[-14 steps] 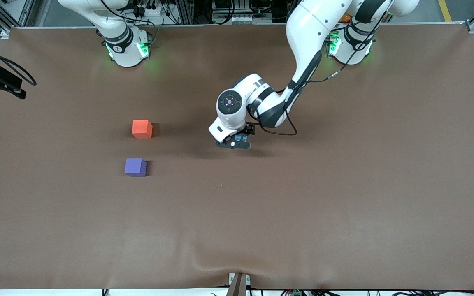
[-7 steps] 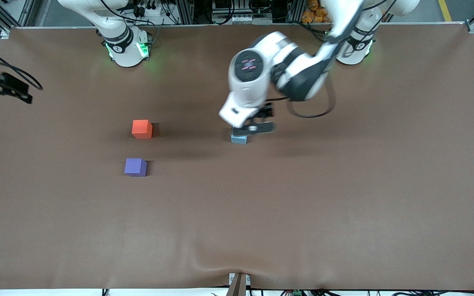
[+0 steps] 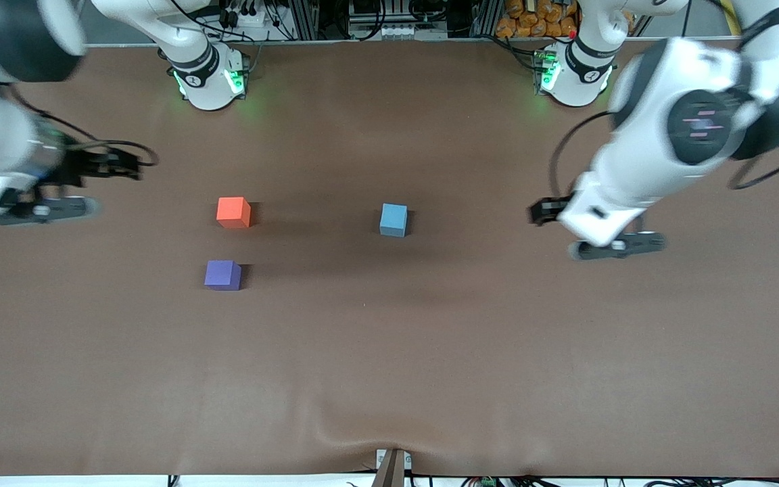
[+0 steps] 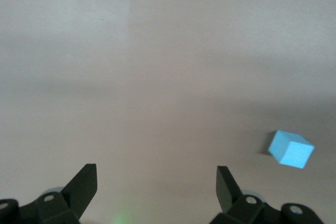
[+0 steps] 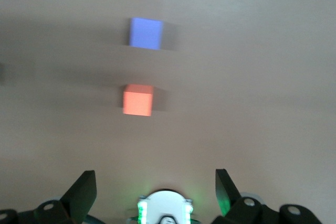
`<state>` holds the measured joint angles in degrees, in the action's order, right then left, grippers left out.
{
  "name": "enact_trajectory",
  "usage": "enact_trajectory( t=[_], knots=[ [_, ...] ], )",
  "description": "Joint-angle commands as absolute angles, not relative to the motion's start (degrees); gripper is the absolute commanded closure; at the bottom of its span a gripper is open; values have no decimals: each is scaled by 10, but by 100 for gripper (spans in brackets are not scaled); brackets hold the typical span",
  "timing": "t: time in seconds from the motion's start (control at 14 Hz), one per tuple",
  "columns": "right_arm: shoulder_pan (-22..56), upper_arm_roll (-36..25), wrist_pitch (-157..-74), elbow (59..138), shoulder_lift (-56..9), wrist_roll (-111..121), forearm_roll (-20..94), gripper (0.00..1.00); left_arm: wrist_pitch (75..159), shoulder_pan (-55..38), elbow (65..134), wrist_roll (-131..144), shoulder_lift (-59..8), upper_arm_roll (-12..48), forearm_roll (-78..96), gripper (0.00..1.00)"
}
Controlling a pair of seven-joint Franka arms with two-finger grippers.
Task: Place blue block between orange and purple blocks
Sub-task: 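Release the blue block with the left gripper while the right gripper reaches in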
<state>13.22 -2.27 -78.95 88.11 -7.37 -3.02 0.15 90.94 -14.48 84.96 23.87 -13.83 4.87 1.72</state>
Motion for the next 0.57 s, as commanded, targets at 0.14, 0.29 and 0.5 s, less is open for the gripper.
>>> enact_trajectory(
  t=[0.14,0.29,0.5],
  knots=[
    [262,-28,-872,880,-147,-204,40,0,901,-84,976,97,-4,44,-13,0],
    [310,-28,-942,902,-177,-228,42,0,901,-82,994,15,26,-7,-34,0],
    [369,-27,-1125,994,-188,-317,65,0,897,-38,958,-71,23,-11,-34,0]
  ],
)
